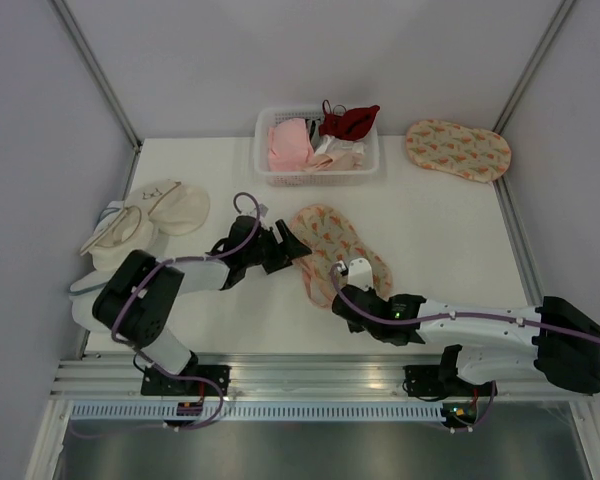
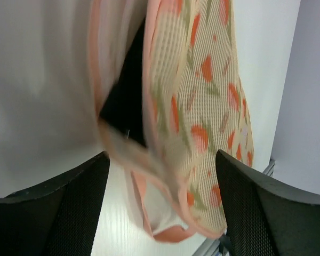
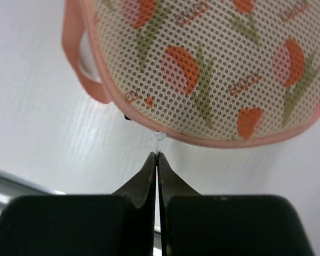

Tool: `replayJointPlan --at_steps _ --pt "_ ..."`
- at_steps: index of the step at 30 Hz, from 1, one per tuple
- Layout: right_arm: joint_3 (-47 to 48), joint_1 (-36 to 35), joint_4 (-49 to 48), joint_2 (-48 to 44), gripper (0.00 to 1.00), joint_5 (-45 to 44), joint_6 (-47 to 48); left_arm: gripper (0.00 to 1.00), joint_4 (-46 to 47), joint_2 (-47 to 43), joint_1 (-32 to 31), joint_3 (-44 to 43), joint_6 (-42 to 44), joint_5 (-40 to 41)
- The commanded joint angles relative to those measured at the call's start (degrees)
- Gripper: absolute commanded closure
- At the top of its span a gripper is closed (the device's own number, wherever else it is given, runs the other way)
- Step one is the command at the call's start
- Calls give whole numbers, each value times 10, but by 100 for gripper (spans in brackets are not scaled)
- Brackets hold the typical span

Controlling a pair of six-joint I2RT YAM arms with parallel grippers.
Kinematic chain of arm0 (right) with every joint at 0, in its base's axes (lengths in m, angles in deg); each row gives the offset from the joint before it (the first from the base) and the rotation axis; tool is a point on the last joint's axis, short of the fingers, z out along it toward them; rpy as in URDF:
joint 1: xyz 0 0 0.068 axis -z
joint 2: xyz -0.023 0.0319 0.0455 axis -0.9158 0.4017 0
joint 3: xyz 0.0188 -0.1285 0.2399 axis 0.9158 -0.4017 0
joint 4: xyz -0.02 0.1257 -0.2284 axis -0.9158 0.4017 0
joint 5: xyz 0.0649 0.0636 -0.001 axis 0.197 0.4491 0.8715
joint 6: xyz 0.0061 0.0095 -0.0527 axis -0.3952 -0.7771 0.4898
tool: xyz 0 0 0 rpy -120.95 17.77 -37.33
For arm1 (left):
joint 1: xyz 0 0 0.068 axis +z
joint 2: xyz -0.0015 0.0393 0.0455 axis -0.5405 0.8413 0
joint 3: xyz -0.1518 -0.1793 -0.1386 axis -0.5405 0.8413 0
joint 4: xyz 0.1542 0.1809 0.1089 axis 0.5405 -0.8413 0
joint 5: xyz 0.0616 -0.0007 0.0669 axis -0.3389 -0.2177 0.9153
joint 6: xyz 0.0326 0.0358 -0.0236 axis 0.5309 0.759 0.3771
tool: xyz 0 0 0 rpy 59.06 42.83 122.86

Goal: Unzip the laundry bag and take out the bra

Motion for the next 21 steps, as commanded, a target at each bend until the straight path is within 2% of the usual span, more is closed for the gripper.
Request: replayJointPlan --at_steps 1,2,3,6,10,14,17,20,21 --pt "-8 2 -95 -34 100 79 54 16 -18 -115 -3 66 -18 32" --pt "-11 4 -117 -37 100 137 66 16 -35 -162 -8 98 -25 36" --pt "-19 4 -157 -41 100 164 74 16 -41 -182 -12 114 -33 40" --pt "-20 5 -198 -39 100 237 97 16 -46 -267 -38 178 -72 54" --pt "-2 7 -220 -2 99 270 114 14 -21 -326 -78 230 -138 66" --pt "4 10 -235 13 100 274 118 16 -2 -315 -126 225 -160 55" --pt "5 15 -246 18 100 287 119 22 16 -287 -155 217 -173 62" --pt "2 16 -261 14 100 295 118 35 52 -250 -170 215 -185 67" --pt "-1 17 -266 11 100 295 118 44 63 -241 -172 216 -191 63"
